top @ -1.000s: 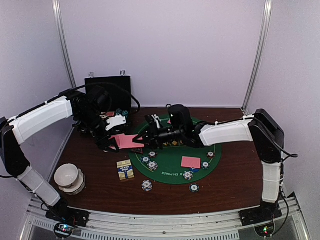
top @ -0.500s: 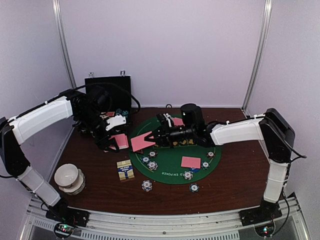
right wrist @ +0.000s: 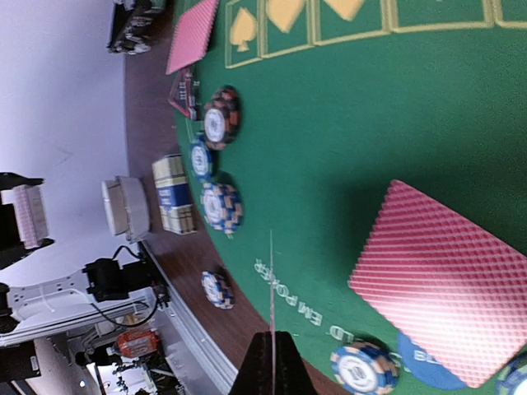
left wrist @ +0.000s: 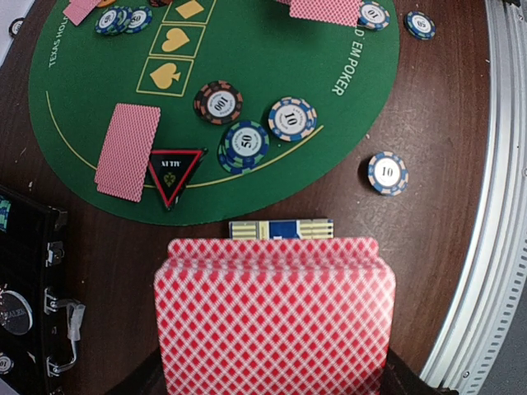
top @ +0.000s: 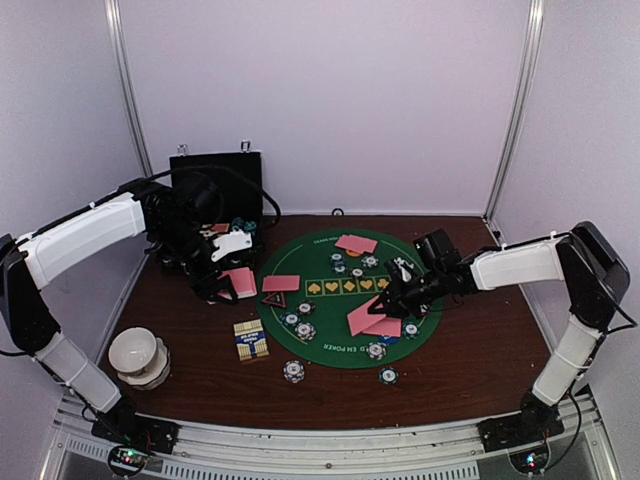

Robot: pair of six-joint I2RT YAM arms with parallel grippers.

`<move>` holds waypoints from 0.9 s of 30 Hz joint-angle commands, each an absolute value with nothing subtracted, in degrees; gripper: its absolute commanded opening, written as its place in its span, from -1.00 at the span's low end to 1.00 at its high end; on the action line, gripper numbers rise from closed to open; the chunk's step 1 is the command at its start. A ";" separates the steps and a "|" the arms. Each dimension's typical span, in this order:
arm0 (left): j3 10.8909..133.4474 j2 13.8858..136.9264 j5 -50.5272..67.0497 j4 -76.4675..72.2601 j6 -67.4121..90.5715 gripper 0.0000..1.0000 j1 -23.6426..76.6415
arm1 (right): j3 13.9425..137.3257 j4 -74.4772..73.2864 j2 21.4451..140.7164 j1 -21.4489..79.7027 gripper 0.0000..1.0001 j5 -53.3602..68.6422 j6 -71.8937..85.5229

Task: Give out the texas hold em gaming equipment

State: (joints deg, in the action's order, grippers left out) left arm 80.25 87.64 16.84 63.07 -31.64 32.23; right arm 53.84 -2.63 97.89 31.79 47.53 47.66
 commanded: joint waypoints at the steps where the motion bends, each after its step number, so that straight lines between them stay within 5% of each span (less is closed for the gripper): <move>1: 80.16 85.87 17.70 61.86 -32.17 -1.00 31.99 | 52.16 -11.45 97.38 30.62 -0.88 41.49 37.82; 17: 80.16 85.95 18.01 62.28 -32.21 -1.00 31.99 | 57.21 -27.31 91.26 30.24 -0.27 26.04 29.80; 21: 80.36 86.06 18.17 62.29 -32.20 -1.00 31.98 | 59.94 -31.09 87.26 30.57 0.16 23.31 28.93; 25: 80.76 86.26 18.27 62.33 -32.17 -1.00 31.99 | 63.98 -33.66 84.00 33.16 0.96 19.94 28.16; 27: 80.93 86.22 18.15 62.35 -32.17 -1.00 31.99 | 65.74 -33.83 82.82 35.78 0.99 18.57 29.10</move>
State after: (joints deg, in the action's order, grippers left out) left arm 80.25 87.64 16.95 63.11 -31.66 32.23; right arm 61.82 -30.81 86.08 31.90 23.70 29.47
